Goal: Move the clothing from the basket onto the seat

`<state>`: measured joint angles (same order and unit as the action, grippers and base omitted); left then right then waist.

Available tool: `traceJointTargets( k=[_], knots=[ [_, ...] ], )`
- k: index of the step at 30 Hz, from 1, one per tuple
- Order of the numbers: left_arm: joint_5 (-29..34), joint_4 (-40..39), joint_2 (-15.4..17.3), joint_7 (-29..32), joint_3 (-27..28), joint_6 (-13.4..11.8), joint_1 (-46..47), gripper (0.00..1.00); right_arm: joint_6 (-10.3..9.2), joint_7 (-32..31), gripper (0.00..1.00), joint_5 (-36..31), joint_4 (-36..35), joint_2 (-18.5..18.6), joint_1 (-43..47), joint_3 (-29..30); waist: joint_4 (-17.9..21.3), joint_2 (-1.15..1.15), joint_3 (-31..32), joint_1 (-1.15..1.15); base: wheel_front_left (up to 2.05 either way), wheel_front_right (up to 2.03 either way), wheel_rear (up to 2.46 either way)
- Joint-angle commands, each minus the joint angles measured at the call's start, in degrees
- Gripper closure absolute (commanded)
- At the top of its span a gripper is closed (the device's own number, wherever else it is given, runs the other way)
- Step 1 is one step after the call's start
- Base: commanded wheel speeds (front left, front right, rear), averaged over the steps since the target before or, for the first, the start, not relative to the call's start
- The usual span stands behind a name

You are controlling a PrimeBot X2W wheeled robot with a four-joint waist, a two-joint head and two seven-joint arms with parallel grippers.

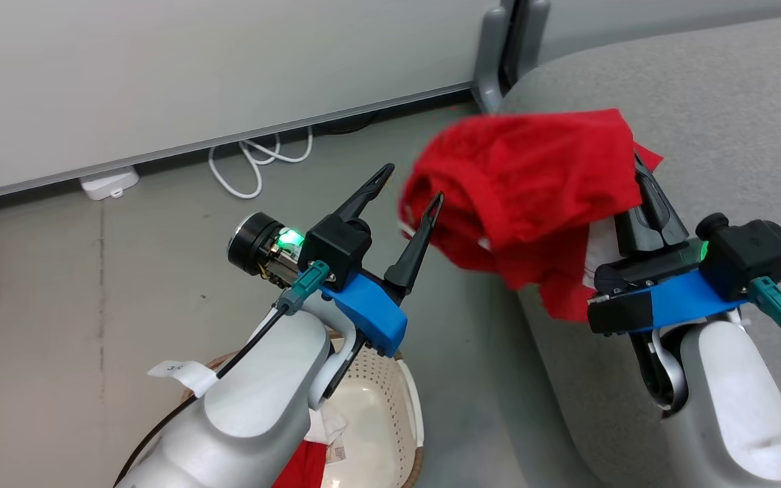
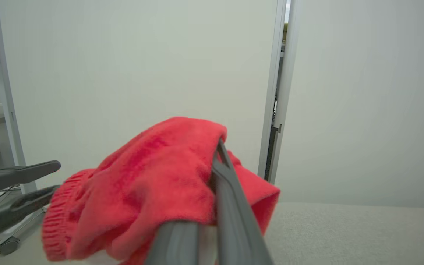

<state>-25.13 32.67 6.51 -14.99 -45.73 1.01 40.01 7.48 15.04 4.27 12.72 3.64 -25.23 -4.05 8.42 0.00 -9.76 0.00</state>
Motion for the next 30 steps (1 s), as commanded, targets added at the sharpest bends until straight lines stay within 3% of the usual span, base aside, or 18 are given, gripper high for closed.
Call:
traceJointTargets(
  k=[1, 19, 30],
  knots=[
    [0.31, -0.48, 0.36, -0.27, 0.03, -0.35, -0.70, 0.00, 0.03, 0.22, 1.00, 0.21, -0.89, 0.39, 1.20, 0.28, 1.51, 0.00, -0.03, 0.00, 0.00, 0.00, 0.00],
    [1.84, -3.52, 1.18, -0.28, -0.34, -0.21, -1.87, 0.00, 0.03, 0.22, 1.00, 1.44, -6.88, 2.67, 8.70, 3.86, 10.65, 0.00, -0.81, 0.00, 0.00, 0.00, 0.00],
    [2.38, -3.31, 0.51, -0.28, 0.04, 0.31, -2.24, 0.00, 0.03, 0.22, 1.00, 1.78, -8.50, 2.70, 10.92, 5.01, 12.73, 0.00, -0.63, 0.00, 0.00, 0.00, 0.00]
  ],
)
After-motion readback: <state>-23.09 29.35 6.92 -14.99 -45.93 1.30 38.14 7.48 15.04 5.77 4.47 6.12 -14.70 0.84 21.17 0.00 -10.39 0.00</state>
